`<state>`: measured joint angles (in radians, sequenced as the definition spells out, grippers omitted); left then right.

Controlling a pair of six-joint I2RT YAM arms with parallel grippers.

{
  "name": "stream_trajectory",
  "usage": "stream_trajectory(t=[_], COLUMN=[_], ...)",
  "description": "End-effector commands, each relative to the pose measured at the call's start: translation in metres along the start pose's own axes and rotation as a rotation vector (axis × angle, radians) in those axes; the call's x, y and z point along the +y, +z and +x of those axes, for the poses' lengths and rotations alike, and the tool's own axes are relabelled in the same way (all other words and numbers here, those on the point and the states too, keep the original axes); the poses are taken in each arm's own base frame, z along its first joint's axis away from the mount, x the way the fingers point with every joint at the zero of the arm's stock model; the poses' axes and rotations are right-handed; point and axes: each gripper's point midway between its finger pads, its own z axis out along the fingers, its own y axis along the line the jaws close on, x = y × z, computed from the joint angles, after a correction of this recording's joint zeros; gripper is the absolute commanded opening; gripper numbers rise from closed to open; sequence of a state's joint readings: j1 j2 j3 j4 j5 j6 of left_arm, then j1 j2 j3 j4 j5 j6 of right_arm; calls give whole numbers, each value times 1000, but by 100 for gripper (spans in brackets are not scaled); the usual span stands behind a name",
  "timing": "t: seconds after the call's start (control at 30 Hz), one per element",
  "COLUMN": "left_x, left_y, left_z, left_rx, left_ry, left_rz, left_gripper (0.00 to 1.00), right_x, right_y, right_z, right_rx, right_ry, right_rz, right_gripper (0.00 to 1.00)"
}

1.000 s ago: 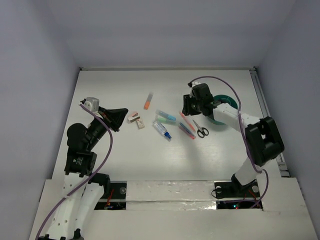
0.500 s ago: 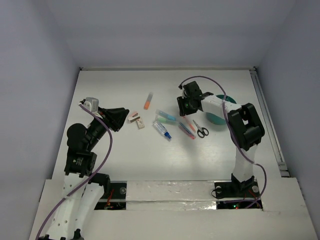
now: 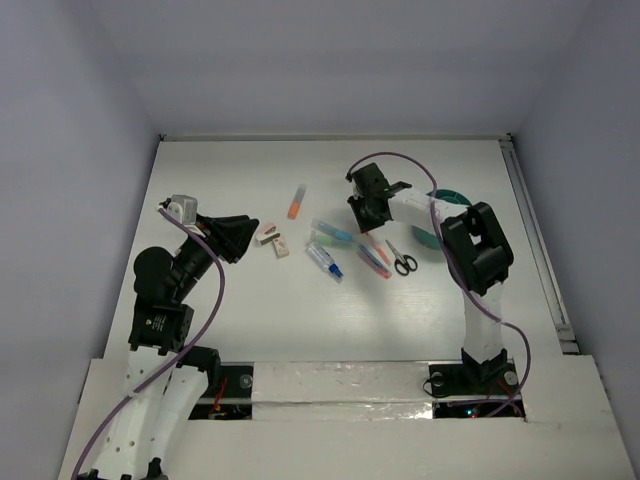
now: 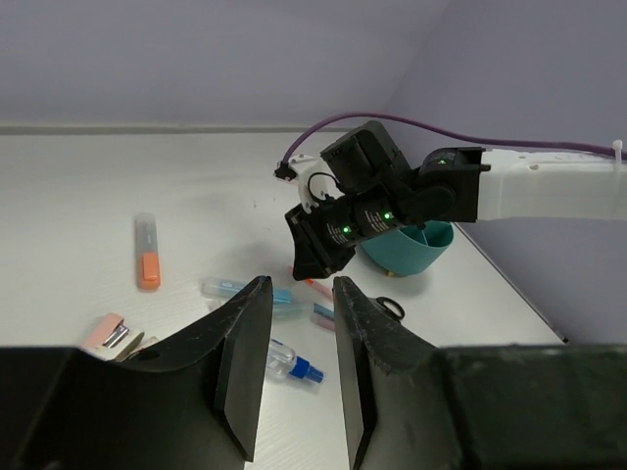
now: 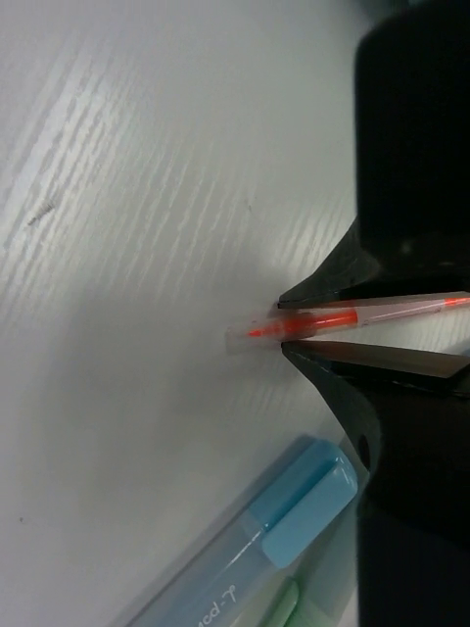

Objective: Sort the stationery into containers
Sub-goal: Pick up the pen from the center of the board, then place the pen in the storage box.

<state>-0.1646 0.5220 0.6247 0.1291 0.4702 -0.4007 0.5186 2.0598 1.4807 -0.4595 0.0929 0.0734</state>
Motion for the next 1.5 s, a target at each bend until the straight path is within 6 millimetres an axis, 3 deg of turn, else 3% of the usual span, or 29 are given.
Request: stream_trajectory(t=[0.0, 0.17, 0.3, 0.37, 0.4, 0.47, 0.67, 0.83, 0.9, 0.93, 1.17, 1.27, 1.47], left_x=[-15, -15, -15, -13, -13, -13, -12, -12, -12, -12, -14, -14, -16], left_y=[-2, -3, -3, -2, -2, -1, -1, -1, 0, 0, -2, -2, -3], left_z=[-20, -20, -20, -19, -19, -19, -18, -18, -18, -18, -18, -18, -19], left_rx=[-55, -57, -57, -53, -54, -54, -50, -52, -50, -51, -53, -55, -58], left_ry=[41, 43, 42, 36, 37, 37, 35, 35, 35, 34, 38, 37, 41], left_rz=[46, 46, 46, 42, 43, 43, 41, 40, 41, 41, 49, 48, 52], left_gripper=[28, 29, 29, 29, 29, 29, 29, 29, 29, 29, 29, 29, 29], right_x=[-11, -12, -24, -22, -23, -23, -27, -30, -37, -40, -94, -120, -153], right_y=[5, 9, 3, -14, -13, -28, -68, -112, -125, -144, -199, -205, -204], right_z=[-2, 0, -9, -30, -26, -43, -77, -106, -113, -128, -143, -140, -130], right_rx=[16, 15, -56, -154, -146, -217, -379, -550, -608, -692, -917, -943, -951], right_ry=[-36, -60, -117, -139, -147, -149, -130, -46, -2, 32, 207, 283, 352], right_rz=[62, 62, 109, 117, 118, 118, 134, 137, 169, 179, 432, 496, 580], right_gripper=[25, 18, 7, 5, 4, 0, 0, 0, 0, 0, 0, 0, 0])
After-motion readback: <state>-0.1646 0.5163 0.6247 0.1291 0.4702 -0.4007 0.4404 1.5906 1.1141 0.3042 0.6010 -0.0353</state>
